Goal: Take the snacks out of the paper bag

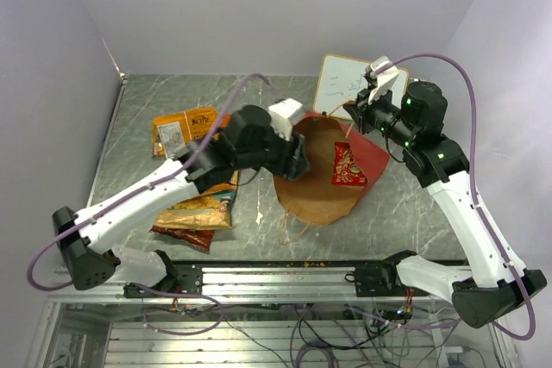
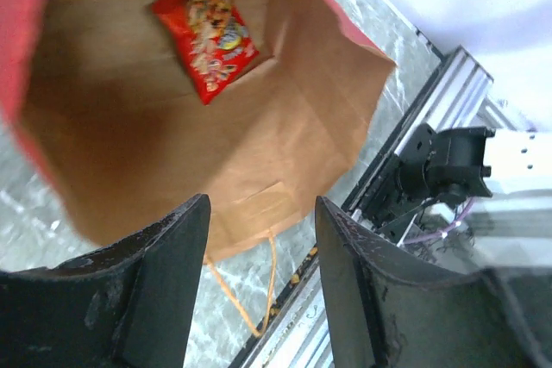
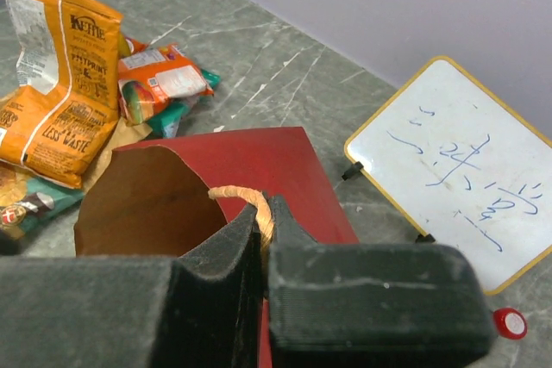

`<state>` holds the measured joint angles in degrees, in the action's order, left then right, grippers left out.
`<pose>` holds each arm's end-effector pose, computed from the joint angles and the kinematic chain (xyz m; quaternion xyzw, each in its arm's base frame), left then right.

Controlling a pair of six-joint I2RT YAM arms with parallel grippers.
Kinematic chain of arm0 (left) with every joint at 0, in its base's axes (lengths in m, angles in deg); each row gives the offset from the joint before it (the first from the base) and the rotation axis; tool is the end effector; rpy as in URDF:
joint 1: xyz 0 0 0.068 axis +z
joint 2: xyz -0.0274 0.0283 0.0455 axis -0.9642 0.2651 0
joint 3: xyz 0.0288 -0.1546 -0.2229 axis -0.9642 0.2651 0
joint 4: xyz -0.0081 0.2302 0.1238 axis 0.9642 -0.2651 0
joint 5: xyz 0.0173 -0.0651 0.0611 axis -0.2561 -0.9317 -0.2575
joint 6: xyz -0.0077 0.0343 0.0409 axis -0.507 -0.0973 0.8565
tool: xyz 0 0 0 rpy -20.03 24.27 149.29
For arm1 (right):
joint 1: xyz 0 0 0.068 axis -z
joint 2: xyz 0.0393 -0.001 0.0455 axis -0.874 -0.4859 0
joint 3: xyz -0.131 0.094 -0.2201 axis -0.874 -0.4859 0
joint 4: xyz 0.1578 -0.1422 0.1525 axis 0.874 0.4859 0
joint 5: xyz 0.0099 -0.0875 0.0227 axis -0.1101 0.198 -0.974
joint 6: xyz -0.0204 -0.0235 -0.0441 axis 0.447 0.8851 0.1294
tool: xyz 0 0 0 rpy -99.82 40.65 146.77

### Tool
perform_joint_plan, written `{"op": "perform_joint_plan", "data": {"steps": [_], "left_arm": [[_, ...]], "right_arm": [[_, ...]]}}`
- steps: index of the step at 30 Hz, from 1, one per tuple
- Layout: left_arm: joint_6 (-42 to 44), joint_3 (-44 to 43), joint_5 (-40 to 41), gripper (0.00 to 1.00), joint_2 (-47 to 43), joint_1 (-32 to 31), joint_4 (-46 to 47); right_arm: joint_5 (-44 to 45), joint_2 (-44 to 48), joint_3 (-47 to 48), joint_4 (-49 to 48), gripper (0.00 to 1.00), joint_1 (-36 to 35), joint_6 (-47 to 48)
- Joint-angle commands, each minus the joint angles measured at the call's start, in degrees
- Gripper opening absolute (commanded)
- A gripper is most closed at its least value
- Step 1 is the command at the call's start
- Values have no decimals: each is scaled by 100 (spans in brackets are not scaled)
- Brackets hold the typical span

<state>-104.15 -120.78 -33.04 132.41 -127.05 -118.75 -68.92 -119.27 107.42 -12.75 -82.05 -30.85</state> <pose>0.1742 -0.2318 0.3981 0.2500 0.8071 -0.3527 0.4021 0.2147 0.0920 0.4333 -0.2624 0.7306 0.1677 0.6077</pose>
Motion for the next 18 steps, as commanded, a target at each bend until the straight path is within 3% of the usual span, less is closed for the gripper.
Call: {"op": "perform_joint_plan", "data": {"steps": [1,8,11,14,18], "left_arm": [[447,289,588,61,443,-748,1295],[696,1498,1633,60,922,-1503,3594],[666,1685,2162,59,1280,-1554,4245],[711,1870,2572,51,1725,-1552,5019],[708,1849,2865,51,2482,-1547,5773]], "right_arm": [[69,47,148,-111,0,-6,-47],[199,-30,301,-80,0,-6,-135],[207,-83,392,-17,0,-5,-167],[192,-179,558,106,0,-10,-186],[140,-328,821,249,0,-5,-142]]}}
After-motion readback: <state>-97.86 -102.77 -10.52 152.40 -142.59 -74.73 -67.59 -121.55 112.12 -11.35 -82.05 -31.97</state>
